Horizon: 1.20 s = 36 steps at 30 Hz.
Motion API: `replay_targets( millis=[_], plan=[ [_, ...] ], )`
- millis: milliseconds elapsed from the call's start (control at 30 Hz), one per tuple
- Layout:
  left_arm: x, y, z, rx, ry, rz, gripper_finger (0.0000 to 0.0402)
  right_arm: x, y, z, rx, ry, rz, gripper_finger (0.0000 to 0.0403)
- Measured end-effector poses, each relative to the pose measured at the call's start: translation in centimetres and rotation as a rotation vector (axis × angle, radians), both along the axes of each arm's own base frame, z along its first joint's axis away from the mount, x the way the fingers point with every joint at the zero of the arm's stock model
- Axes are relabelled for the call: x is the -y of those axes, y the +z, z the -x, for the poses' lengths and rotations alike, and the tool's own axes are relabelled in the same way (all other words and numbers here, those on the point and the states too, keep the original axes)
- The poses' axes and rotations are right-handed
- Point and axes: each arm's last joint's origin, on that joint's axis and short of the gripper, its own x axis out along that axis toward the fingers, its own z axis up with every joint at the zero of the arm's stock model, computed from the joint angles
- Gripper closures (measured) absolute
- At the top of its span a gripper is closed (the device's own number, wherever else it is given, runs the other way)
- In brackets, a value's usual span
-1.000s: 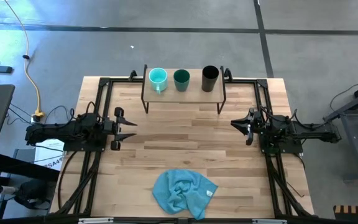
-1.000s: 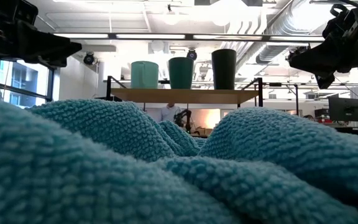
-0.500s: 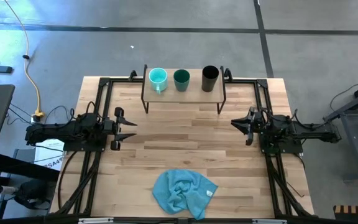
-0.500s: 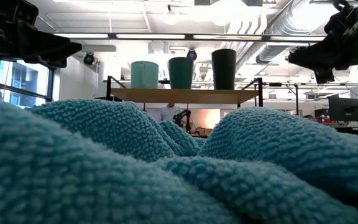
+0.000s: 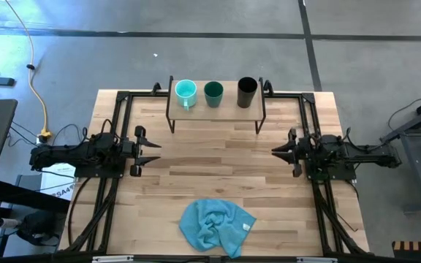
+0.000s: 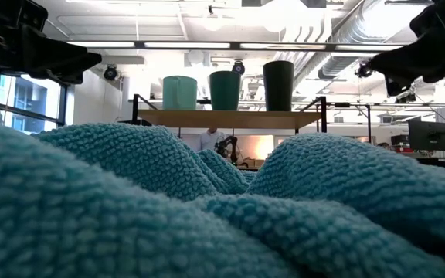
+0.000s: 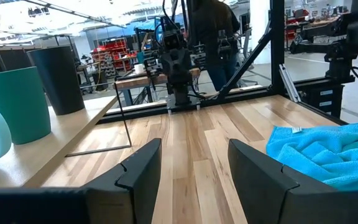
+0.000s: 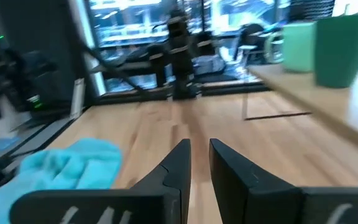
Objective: Stack small to large cups/mugs on shelf
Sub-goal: Return to Home Position
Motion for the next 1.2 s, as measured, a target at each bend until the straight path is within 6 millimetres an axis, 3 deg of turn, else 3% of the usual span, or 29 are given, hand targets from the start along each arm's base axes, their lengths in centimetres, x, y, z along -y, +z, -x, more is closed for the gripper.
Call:
replay_targets(
  millis=[200, 1200],
  plan=[
    [0.0, 0.0, 0.0, 0.0, 0.0, 0.001, 0.0227, -0.14, -0.67, 0.04, -0.07, 0.049, -0.009, 0.0353],
    [0.0, 0.0, 0.0, 0.0, 0.0, 0.0, 0.0227, -0.1, -0.7, 0.04, -0.072, 0.034, -0.007, 0.0353]
  ],
)
